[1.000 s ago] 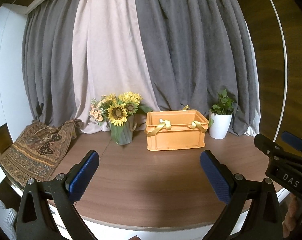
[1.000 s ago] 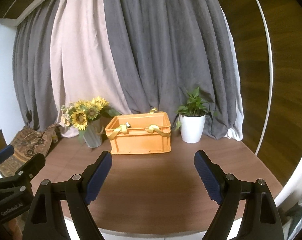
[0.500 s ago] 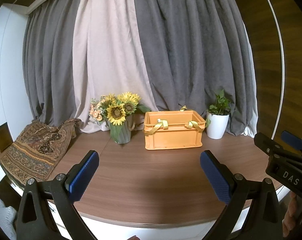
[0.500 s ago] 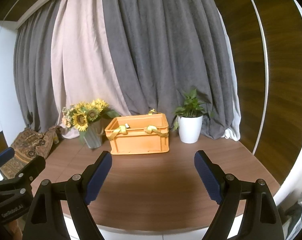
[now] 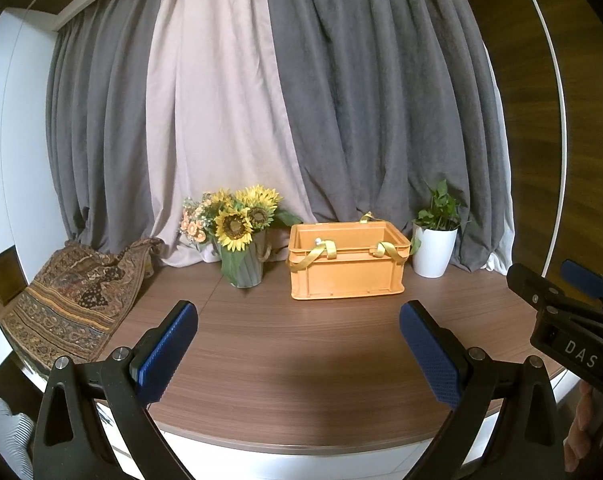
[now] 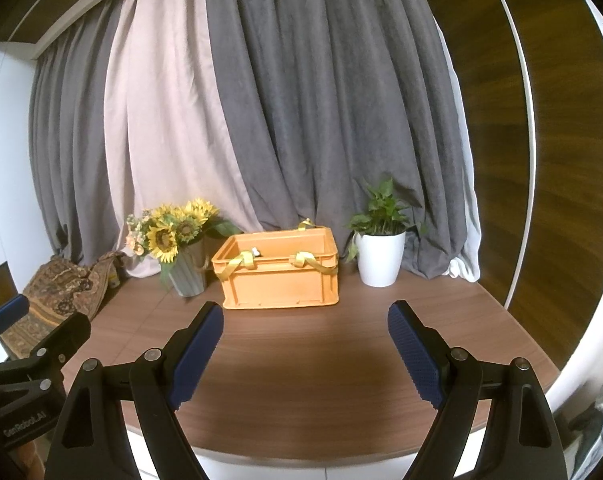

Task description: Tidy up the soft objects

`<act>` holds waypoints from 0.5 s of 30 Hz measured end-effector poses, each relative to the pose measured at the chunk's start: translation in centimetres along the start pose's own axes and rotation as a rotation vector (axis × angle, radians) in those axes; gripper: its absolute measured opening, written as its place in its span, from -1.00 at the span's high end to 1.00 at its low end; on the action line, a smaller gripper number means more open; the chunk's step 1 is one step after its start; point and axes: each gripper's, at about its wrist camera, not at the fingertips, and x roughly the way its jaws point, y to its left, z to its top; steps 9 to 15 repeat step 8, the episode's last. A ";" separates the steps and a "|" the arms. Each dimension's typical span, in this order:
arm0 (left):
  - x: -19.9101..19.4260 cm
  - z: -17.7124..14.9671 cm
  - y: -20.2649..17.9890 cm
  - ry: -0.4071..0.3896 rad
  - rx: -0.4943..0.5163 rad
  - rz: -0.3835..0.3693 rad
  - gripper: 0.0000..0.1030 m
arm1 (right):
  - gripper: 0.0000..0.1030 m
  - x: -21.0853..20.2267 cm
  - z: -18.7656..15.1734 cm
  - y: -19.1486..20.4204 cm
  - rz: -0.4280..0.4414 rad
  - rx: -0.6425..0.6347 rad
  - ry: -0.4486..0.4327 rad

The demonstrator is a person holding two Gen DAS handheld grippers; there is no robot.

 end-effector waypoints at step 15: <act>0.0 0.0 0.1 0.007 -0.005 0.005 -1.00 | -0.66 0.0 0.0 0.0 0.001 -0.001 0.000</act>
